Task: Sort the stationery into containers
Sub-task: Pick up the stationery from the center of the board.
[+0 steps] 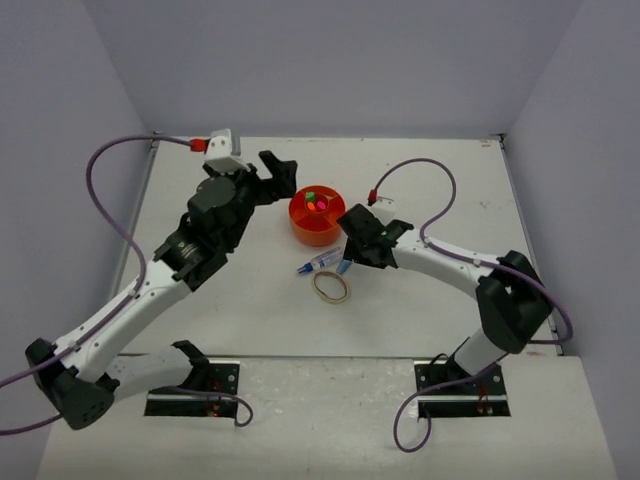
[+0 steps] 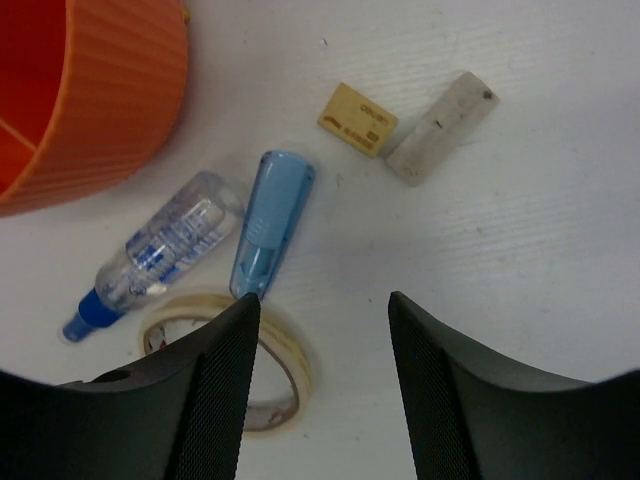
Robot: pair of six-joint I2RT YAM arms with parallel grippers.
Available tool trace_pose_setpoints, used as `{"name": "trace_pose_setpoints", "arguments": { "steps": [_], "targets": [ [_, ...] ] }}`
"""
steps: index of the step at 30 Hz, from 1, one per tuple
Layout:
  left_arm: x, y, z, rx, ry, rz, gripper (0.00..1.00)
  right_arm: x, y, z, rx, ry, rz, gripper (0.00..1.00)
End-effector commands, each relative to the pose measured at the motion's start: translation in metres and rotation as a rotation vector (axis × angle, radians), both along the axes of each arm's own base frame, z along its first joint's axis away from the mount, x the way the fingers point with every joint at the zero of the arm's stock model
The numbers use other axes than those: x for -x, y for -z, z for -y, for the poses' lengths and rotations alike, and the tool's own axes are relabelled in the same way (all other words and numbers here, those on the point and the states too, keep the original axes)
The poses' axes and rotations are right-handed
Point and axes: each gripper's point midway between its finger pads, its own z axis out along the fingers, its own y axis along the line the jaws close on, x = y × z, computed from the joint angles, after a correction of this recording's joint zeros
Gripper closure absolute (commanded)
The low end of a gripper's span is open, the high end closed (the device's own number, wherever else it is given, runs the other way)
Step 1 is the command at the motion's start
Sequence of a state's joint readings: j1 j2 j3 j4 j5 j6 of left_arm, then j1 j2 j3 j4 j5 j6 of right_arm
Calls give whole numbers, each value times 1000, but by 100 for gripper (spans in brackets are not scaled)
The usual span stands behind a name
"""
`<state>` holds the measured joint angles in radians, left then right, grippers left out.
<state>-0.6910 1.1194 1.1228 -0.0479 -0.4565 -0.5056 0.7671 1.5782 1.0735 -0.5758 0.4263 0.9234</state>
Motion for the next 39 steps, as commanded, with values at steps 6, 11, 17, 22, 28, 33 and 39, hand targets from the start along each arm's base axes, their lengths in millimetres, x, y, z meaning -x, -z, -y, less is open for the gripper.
{"name": "trace_pose_setpoints", "arguments": {
  "steps": [6, 11, 17, 22, 28, 33, 39],
  "targets": [
    [78, 27, -53, -15, 43, -51, 0, -25, 36, -42, -76, 12, -75, 52],
    [93, 41, -65, -39, 46, -80, 0, -24, 45, -47, -86, 2, -84, 53],
    [94, 66, -66, -76, 45, -131, 0, -23, 57, -49, -70, -3, -109, 53],
    [93, 75, -60, -88, 67, -153, 0, -19, 71, -38, -5, 29, -144, 56],
    [92, 73, -45, -78, 130, -155, 0, -7, 69, -20, 12, 55, -136, 71],
    [91, 80, -17, -54, 245, -177, 0, 3, 36, 0, 3, 64, -64, 84],
    [94, 78, 29, 51, 437, -167, 0, 11, -27, -5, -69, -111, 128, 100]
  ]
}}
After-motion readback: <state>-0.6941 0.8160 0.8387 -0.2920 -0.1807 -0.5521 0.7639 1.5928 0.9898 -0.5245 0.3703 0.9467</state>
